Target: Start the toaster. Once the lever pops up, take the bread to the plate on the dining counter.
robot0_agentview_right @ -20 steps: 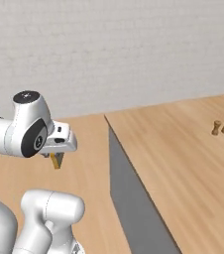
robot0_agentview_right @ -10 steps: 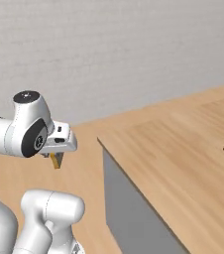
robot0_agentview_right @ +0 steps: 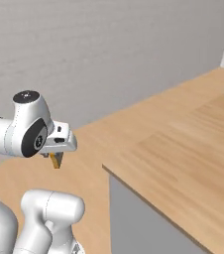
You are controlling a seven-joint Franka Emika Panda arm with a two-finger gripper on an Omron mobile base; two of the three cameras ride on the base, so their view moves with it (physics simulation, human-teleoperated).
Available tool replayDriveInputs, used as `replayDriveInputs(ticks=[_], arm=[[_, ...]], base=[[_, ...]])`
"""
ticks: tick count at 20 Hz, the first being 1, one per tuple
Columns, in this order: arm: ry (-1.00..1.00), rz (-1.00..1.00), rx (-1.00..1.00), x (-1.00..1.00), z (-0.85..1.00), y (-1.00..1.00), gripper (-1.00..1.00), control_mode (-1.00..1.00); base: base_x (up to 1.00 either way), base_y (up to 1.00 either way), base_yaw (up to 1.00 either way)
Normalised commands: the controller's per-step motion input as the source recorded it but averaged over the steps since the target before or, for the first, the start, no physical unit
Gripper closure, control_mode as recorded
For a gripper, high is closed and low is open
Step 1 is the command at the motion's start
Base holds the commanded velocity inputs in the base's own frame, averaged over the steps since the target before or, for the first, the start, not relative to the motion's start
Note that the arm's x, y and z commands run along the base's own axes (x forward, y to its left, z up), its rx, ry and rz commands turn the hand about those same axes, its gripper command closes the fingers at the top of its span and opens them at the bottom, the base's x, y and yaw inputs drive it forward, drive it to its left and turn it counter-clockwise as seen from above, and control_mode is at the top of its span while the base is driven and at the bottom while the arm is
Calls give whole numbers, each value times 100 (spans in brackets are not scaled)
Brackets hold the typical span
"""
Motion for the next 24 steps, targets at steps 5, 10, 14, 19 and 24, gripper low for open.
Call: replayDriveInputs(ticks=[5, 10, 14, 19, 24], arm=[[0, 0, 0, 0, 0, 0, 100, 100], [0, 0, 0, 0, 0, 0, 100, 100], [0, 0, 0, 0, 0, 0, 100, 100], [0, 0, 0, 0, 0, 0, 100, 100], [0, 0, 0, 0, 0, 0, 100, 100]], base=[[78, 96, -54], [82, 63, -80], [72, 76, -75], [73, 86, -71], [100, 76, -73]])
